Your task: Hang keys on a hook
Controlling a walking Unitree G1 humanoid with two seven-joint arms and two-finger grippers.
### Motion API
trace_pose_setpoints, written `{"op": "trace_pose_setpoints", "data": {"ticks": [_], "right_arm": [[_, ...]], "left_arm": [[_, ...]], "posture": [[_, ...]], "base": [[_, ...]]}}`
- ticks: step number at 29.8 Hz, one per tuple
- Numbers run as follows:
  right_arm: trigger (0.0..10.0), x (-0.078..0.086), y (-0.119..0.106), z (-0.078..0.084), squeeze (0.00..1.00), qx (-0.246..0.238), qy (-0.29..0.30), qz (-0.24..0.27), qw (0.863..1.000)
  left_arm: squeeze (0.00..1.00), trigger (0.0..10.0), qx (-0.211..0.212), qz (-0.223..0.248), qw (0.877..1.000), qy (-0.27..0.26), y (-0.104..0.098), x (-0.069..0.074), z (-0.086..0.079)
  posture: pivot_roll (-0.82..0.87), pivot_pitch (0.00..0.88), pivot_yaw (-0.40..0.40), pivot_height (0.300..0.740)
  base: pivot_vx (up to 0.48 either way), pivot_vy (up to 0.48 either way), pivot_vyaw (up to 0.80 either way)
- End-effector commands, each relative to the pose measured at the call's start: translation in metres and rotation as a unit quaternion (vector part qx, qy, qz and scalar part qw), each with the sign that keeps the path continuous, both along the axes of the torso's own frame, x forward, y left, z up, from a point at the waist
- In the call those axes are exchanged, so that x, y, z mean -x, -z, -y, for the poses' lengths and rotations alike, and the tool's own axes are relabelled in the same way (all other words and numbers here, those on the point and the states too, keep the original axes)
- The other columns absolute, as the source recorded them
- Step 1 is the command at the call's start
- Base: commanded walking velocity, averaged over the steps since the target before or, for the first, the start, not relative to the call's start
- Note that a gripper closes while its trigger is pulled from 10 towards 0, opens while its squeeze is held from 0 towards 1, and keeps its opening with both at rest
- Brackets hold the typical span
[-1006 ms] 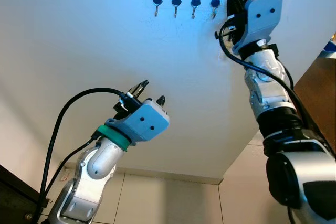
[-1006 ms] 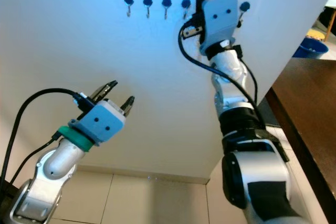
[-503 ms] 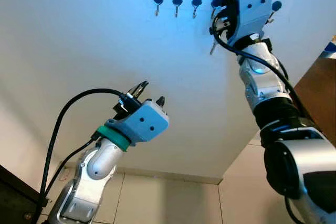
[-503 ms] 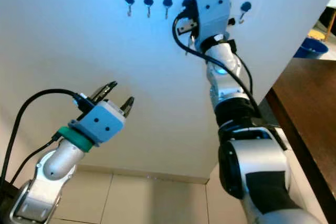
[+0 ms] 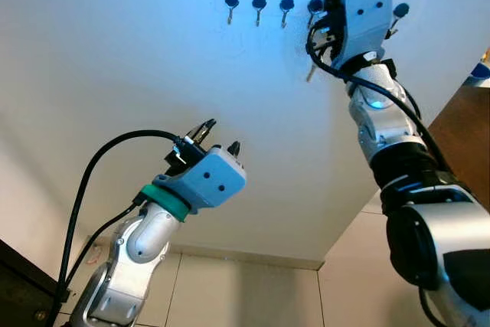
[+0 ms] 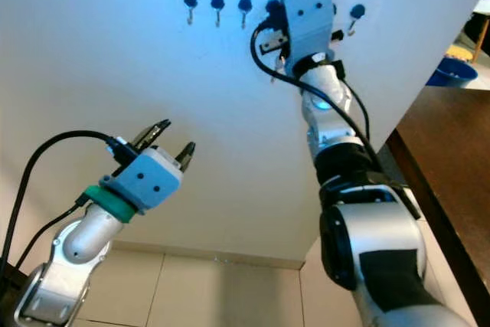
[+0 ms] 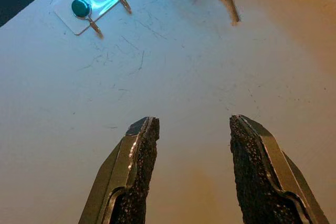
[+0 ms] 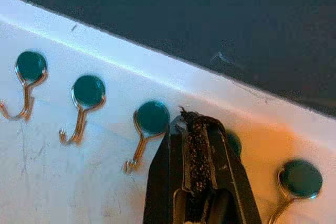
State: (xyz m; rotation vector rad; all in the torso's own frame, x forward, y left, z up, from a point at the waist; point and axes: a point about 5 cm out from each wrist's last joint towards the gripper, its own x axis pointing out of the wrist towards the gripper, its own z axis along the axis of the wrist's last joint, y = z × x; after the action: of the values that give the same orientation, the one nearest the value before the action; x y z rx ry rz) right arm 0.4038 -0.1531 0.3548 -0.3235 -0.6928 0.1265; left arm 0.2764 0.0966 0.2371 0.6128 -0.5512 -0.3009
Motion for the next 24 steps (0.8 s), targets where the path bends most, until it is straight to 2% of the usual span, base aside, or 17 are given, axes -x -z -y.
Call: {"op": "trace_pose_setpoints", "data": {"ticks": [1,2,8,24], "right_arm": [[10.0,0.003,0.001,0.001,0.0,0.004,-0.017,0.013,1.0],[10.0,0.008,0.0,-0.002,0.0,0.013,-0.043,0.033,0.998],[10.0,0.014,-0.002,0.001,0.0,0.01,-0.04,0.061,0.997],[10.0,0.014,0.005,0.013,0.0,-0.001,-0.007,0.058,0.998]], "left_arm": [[0.0,10.0,-0.006,-0.008,1.0,-0.003,0.004,0.001,-0.001],[0.0,10.0,-0.006,-0.008,1.0,-0.003,0.004,0.001,-0.001],[0.0,10.0,-0.006,-0.008,1.0,-0.002,0.004,0.0,-0.001],[0.0,10.0,-0.005,-0.008,1.0,-0.002,0.004,0.001,-0.001]], "posture": [[0.11,0.104,0.051,0.74],[0.11,0.104,0.051,0.74],[0.11,0.103,0.053,0.74],[0.11,0.109,0.052,0.74]], "base": [[0.0,0.0,0.0],[0.0,0.0,0.0],[0.0,0.0,0.0],[0.0,0.0,0.0]]}}
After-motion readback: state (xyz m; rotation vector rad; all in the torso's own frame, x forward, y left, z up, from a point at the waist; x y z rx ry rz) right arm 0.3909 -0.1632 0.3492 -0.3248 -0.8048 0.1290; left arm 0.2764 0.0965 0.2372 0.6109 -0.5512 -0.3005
